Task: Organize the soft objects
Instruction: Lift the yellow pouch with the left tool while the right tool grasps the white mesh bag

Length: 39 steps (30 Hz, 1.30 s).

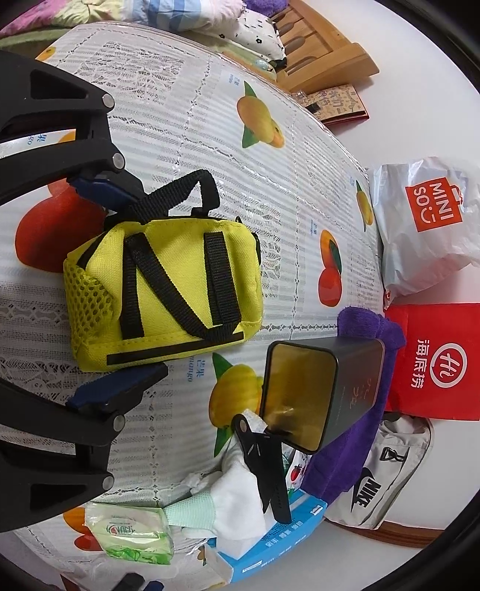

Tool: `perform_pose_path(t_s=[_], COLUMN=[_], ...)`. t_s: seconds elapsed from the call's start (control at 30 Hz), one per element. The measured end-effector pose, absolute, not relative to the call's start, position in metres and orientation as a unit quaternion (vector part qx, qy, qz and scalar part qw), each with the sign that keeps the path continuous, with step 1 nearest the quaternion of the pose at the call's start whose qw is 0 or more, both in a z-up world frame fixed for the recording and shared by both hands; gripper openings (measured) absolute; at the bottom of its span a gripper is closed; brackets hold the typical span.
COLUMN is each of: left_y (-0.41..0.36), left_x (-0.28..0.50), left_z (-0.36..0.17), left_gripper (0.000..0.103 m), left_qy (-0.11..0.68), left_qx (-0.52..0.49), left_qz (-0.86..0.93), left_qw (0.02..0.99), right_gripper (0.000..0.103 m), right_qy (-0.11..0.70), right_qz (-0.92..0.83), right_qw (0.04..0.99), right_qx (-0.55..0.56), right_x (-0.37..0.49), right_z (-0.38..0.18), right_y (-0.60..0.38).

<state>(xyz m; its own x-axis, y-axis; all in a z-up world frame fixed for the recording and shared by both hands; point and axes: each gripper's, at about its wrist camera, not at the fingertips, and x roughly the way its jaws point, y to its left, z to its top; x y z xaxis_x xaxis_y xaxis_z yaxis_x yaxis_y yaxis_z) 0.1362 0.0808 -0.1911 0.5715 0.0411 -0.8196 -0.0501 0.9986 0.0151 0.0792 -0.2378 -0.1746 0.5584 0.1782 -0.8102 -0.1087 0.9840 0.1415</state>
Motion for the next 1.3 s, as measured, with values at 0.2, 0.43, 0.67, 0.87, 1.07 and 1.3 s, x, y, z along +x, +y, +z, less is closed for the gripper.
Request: perform_pose_path(t_s=[0.2, 0.43, 0.67, 0.87, 1.07, 1.3], left_y=[0.08, 0.078, 0.076, 0.072, 0.073, 0.069], left_x=[0.136, 0.137, 0.14, 0.143, 0.149, 0.162], left_z=[-0.191, -0.192, -0.191, -0.181, -0.158, -0.134], left_gripper=[0.077, 0.079, 0.075, 0.07, 0.069, 0.069], left_qy=[0.463, 0.464, 0.466, 0.469, 0.462, 0.451], left_qx=[-0.004, -0.004, -0.002, 0.006, -0.028, -0.04], left_qz=[0.024, 0.022, 0.016, 0.008, -0.023, -0.041], left_qw=[0.886, 0.885, 0.885, 0.883, 0.886, 0.891], right_gripper=[0.094, 0.076, 0.005, 0.004, 0.004, 0.004], right_qy=[0.473, 0.45, 0.448, 0.454, 0.448, 0.43], right_qz=[0.063, 0.037, 0.056, 0.076, 0.083, 0.102], right_qw=[0.879, 0.892, 0.89, 0.886, 0.889, 0.897], right_qx=[0.01, -0.021, -0.066, -0.058, -0.045, -0.017], right_x=[0.086, 0.086, 0.088, 0.084, 0.089, 0.105], right_z=[-0.188, -0.191, -0.184, -0.169, -0.148, -0.119], right_y=[-0.209, -0.199, -0.196, -0.205, -0.22, -0.235])
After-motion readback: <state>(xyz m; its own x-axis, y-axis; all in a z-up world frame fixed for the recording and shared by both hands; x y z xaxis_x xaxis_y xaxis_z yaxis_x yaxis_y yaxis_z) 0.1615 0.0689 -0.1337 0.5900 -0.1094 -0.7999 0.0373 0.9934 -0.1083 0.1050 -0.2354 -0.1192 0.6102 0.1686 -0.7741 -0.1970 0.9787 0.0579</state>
